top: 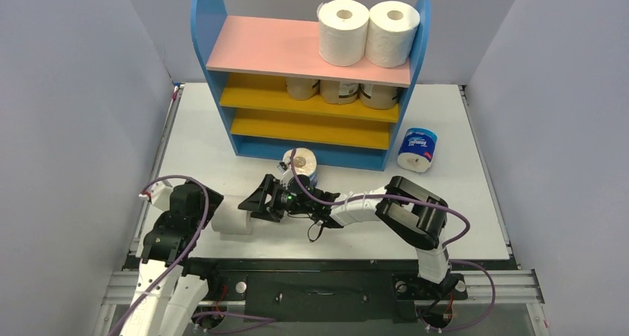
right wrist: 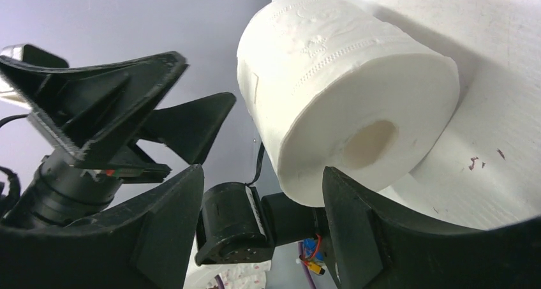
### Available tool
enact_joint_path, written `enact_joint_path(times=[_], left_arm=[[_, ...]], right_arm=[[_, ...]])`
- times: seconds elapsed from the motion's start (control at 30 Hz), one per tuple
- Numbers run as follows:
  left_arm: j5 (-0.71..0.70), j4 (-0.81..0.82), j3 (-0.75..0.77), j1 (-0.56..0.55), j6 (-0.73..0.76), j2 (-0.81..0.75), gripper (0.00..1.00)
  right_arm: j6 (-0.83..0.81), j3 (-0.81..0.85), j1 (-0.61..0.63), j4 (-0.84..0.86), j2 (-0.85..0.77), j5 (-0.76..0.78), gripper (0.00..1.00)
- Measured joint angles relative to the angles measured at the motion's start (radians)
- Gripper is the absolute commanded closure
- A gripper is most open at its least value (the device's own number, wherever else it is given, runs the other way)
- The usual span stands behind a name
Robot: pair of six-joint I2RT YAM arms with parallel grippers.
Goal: Place and organize the paper towels onto the shelf
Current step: Pick up the paper towel from the center of the board.
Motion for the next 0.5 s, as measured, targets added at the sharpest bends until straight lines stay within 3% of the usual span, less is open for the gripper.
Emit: enact_joint_path(times=[0.5], left_arm=[[-0.113, -0.04, 0.08, -0.013, 0.0, 0.004, 0.06]], right_arm=[[0.029, 0.035, 0.005, 0.016, 0.051, 0.013, 0.33]])
